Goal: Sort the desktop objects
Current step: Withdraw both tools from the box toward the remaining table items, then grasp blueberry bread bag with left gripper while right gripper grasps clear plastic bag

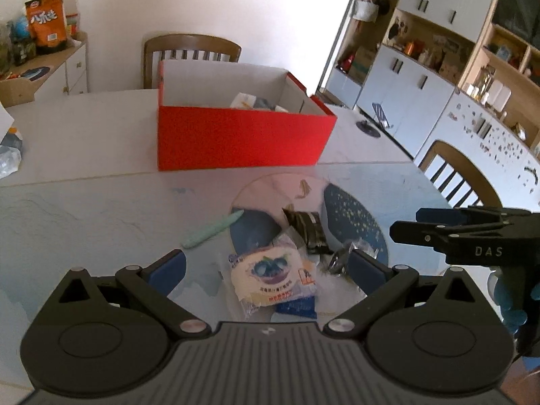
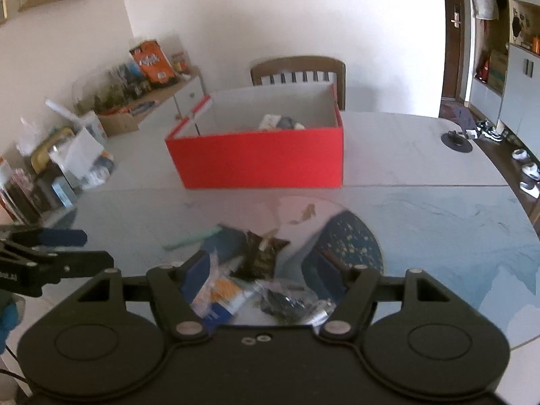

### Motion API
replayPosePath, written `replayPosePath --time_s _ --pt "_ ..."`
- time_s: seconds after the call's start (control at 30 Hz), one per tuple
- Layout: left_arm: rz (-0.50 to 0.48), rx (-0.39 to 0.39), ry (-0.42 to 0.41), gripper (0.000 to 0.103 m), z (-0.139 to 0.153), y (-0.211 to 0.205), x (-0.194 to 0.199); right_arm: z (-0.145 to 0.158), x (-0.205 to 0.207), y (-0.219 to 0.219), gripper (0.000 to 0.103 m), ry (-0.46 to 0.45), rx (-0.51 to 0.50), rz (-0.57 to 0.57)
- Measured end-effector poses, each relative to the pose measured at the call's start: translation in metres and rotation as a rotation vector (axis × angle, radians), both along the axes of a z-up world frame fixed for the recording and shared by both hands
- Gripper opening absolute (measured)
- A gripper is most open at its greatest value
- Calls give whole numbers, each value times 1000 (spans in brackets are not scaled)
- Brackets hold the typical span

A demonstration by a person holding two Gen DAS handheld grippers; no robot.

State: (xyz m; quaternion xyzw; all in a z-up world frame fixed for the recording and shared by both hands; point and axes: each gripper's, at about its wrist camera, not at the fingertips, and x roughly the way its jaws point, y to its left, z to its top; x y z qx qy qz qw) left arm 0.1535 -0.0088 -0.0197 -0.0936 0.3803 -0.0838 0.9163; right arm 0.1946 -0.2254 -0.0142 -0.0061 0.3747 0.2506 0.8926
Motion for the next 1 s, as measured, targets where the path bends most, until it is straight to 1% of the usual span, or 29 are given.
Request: replayPosePath --time_s 0.27,0.47,0.57,0.7,0.83,1.0 --pt "-7 -4 36 102 -26 -14 8 -25 4 -3 71 44 -31 7" --pt "4 -6 76 102 -46 -20 18 -44 12 -3 69 73 -69 36" --pt "12 -9 88 102 -54 -22 23 -50 16 0 69 78 -95 56" --pt "21 -11 97 102 -63 -23 30 -56 25 3 69 95 -101 71" --pt "32 -21 109 102 -70 -23 35 -62 32 6 68 107 -107 89" --pt "44 -60 125 102 -76 -22 42 -70 39 8 68 123 -122 102"
